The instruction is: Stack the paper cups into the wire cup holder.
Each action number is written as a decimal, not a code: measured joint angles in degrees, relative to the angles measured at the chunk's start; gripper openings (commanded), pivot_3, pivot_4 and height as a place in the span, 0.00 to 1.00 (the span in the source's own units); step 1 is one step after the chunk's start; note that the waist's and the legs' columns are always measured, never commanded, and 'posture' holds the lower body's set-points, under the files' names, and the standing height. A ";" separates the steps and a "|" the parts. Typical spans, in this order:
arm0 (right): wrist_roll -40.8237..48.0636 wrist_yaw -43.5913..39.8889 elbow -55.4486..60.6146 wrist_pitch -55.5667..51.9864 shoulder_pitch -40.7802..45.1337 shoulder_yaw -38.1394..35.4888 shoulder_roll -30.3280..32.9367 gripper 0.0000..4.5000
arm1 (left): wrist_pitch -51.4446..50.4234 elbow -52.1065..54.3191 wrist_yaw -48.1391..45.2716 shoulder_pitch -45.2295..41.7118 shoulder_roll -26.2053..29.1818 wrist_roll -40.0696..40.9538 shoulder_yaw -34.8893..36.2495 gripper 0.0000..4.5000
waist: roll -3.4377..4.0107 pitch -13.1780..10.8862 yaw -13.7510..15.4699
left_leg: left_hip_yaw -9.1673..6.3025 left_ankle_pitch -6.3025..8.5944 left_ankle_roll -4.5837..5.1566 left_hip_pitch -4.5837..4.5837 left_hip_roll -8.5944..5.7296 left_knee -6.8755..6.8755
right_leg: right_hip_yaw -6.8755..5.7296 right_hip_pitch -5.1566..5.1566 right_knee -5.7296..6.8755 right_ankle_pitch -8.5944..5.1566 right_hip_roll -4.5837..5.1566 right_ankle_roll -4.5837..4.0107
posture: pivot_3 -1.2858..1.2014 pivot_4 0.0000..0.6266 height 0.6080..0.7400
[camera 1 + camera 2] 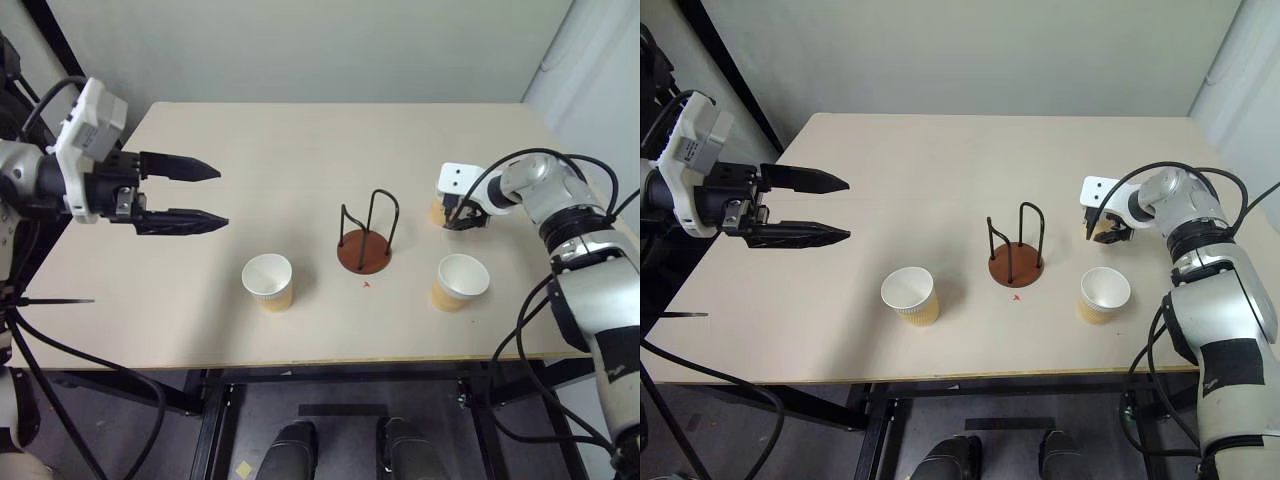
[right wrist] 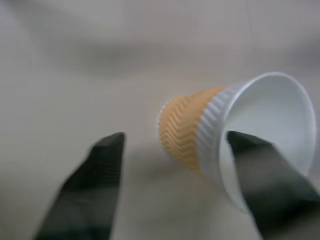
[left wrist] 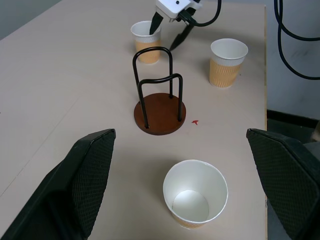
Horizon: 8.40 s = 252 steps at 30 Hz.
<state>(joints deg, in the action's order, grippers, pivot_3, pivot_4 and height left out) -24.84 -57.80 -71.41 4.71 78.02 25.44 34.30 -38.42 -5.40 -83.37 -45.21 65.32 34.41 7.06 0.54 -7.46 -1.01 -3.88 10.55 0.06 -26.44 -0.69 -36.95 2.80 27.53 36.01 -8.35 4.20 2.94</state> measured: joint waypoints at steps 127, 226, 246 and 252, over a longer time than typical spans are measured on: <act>44.86 -32.14 75.29 -54.13 -9.55 -11.20 14.98 0.99 | 30.67 11.84 -1.21 4.19 -2.84 -30.85 -19.73 1.00 | -0.01 0.01 0.03 | -0.62 -0.89 -0.38 -0.21 0.39 -0.04 | -1.18 0.11 0.94 -0.46 -0.13 -1.12 | 0.52 0.24 1.00; 56.85 -2.71 94.01 -69.56 -24.01 -25.80 19.69 1.00 | 56.44 -61.76 -7.29 -52.20 -37.70 -19.30 -50.07 0.01 | 0.06 -0.06 2.15 | -0.37 -0.23 1.01 -1.66 -0.37 -2.11 | -0.92 -0.10 -0.11 0.38 0.30 1.49 | 0.52 0.24 1.00; 62.91 3.04 96.68 -72.52 -25.83 -27.16 22.05 1.00 | 62.84 -68.56 -6.90 -51.64 -44.71 -36.99 -34.01 0.01 | 0.07 -0.06 2.52 | -0.26 -0.03 1.60 -1.79 -1.18 -2.14 | -0.93 -0.10 -0.10 0.07 1.05 2.24 | 0.52 0.24 1.00; 64.10 4.37 97.32 -73.07 -26.01 -27.20 22.22 1.00 | 63.54 -68.92 -5.29 -51.17 -46.15 -40.38 -31.40 0.01 | 0.05 -0.05 2.58 | -0.13 0.02 1.84 -1.80 -1.53 -2.22 | -0.96 -0.16 -0.10 0.02 1.05 2.58 | 0.52 0.24 1.00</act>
<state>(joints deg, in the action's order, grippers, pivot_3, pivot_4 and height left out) 39.26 -53.44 25.91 -68.36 52.02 -1.76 56.52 25.11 -74.31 -88.65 -96.38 19.16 -5.97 -24.34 0.59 -7.51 1.57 -4.01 10.57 1.90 -28.24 -2.22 -39.17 1.83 27.37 35.90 -8.33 5.25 5.52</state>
